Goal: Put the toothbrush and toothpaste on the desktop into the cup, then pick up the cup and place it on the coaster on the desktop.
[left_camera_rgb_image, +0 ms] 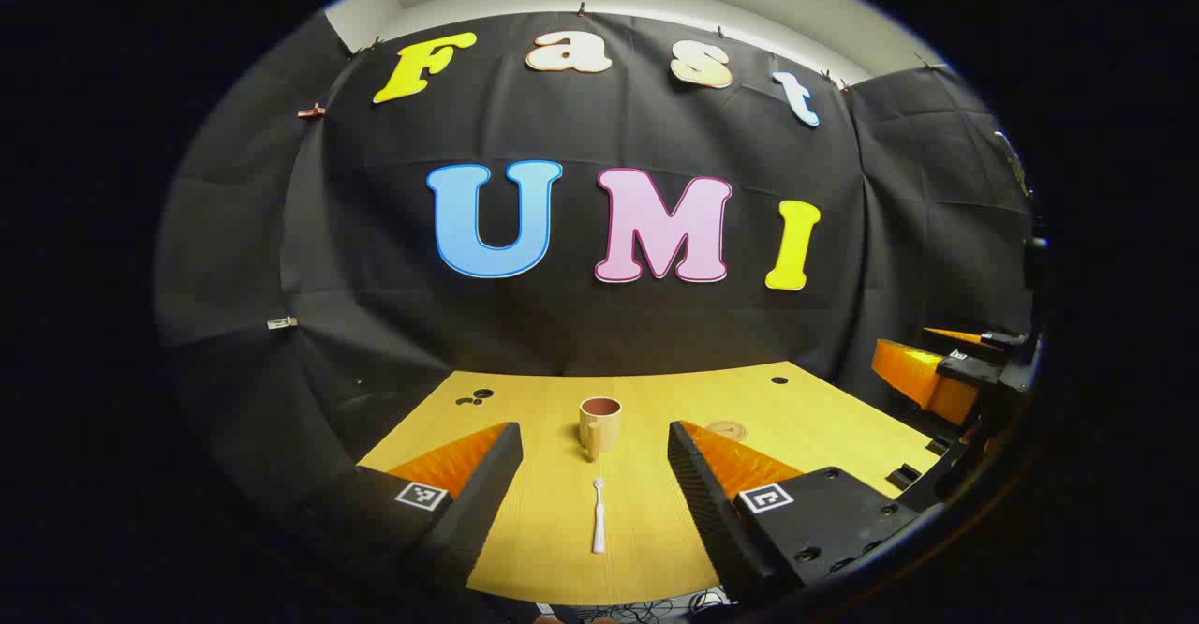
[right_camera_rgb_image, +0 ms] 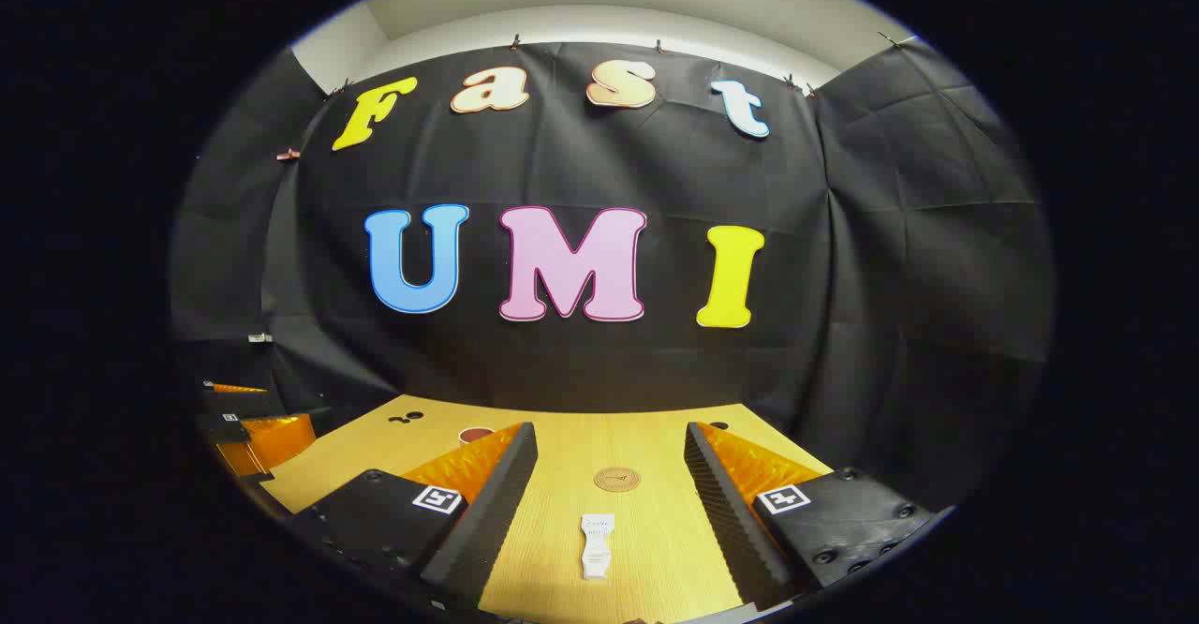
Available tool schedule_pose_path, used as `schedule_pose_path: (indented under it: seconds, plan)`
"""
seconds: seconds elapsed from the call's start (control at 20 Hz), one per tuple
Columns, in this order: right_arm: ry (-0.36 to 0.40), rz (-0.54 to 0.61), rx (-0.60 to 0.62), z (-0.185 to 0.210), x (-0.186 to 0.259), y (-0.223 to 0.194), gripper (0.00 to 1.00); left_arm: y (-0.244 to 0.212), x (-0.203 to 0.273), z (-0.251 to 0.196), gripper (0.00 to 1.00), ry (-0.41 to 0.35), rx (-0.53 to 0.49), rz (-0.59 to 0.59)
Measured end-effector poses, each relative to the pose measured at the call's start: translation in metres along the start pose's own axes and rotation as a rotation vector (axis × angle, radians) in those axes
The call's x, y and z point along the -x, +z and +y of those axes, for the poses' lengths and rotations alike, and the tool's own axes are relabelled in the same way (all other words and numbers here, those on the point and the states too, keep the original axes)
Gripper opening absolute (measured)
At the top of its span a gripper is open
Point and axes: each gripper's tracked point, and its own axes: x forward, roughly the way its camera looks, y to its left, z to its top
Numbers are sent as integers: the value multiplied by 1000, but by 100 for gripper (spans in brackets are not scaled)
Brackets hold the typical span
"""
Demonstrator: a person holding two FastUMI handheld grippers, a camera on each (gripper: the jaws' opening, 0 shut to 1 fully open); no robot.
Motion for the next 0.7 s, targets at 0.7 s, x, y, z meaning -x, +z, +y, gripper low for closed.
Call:
schedule_pose_path:
  seconds: [0.7]
  plan:
    - [18,110,-35,0,-41,-29,97,-4,-28,-4,97,-2,-10,20]
